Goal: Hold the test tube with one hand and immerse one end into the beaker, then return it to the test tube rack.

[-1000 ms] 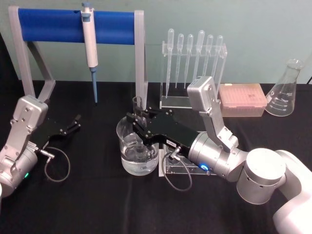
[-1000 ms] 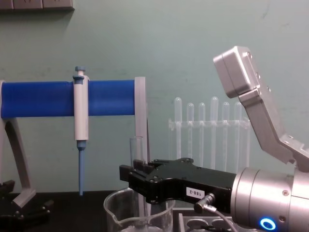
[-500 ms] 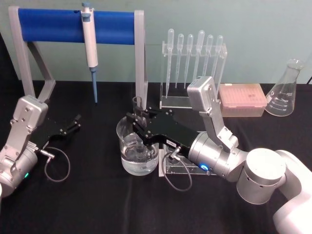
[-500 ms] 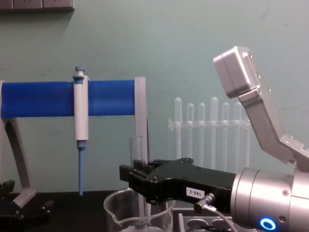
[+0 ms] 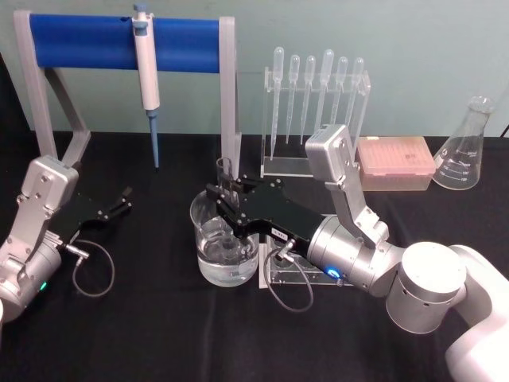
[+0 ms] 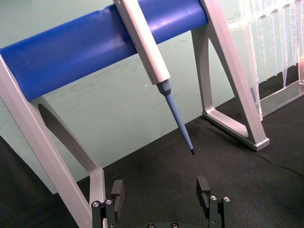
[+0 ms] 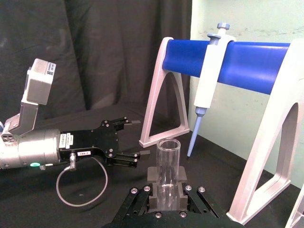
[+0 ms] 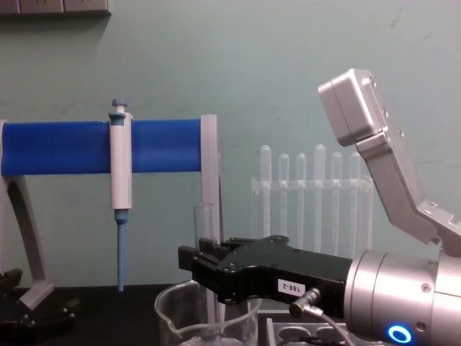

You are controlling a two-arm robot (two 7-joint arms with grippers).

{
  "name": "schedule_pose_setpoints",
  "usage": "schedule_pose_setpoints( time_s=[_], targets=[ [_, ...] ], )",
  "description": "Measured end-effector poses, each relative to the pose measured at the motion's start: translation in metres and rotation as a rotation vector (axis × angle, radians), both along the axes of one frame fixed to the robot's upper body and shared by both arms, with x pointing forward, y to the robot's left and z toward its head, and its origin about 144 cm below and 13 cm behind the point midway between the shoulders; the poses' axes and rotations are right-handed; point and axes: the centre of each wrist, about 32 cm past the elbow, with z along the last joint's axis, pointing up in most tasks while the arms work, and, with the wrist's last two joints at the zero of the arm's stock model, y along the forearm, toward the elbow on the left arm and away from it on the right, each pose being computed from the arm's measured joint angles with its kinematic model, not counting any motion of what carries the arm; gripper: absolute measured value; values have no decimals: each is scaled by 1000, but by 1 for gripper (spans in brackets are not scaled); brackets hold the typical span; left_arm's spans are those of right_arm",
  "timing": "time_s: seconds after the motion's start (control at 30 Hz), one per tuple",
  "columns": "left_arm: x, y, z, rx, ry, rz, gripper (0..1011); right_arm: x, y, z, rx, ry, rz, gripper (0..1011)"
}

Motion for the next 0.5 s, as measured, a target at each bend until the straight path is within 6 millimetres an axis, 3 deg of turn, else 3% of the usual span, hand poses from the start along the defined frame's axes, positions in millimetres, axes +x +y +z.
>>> schedule_pose_setpoints(
  time_s=[0.5],
  targets=[
    [0,0,0,0,0,0,1000,0,0,0,0,0,0,225]
  ],
)
